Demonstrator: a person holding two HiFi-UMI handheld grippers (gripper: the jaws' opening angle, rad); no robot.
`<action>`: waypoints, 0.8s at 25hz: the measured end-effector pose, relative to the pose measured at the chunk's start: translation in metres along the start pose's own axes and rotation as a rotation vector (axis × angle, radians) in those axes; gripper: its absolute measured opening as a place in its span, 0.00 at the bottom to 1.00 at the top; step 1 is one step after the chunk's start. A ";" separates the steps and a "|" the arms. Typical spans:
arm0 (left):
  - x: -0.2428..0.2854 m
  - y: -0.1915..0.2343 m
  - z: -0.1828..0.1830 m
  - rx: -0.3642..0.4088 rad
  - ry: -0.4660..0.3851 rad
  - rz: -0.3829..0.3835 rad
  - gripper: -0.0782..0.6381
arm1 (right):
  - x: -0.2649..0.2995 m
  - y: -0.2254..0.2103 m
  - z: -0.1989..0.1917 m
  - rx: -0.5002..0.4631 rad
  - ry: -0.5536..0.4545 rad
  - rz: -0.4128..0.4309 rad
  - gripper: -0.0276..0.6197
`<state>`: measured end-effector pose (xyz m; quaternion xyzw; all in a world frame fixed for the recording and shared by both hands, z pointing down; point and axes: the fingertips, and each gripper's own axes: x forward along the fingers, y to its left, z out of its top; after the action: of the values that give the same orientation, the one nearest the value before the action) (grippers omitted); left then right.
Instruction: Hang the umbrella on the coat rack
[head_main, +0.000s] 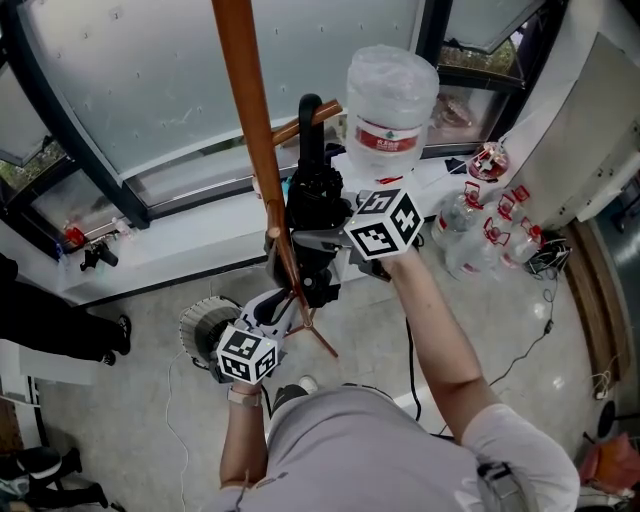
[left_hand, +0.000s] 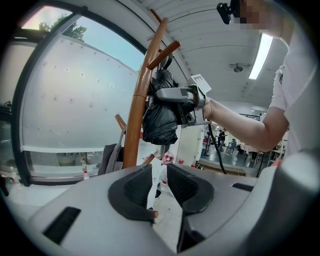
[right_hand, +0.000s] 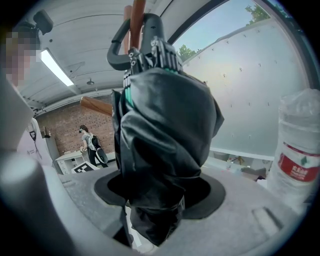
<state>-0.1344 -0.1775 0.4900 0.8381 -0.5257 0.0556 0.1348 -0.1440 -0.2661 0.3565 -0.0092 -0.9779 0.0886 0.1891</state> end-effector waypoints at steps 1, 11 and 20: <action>0.000 0.000 0.000 -0.002 0.001 0.001 0.22 | 0.001 0.000 0.000 0.000 0.001 0.000 0.45; -0.006 0.000 -0.010 -0.021 0.010 0.020 0.22 | 0.005 0.000 -0.007 -0.016 0.014 -0.007 0.45; -0.012 -0.005 -0.021 -0.037 0.024 0.028 0.22 | 0.010 -0.002 -0.014 -0.030 -0.010 -0.040 0.46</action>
<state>-0.1343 -0.1590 0.5066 0.8272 -0.5368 0.0578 0.1557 -0.1482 -0.2648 0.3730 0.0080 -0.9801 0.0702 0.1856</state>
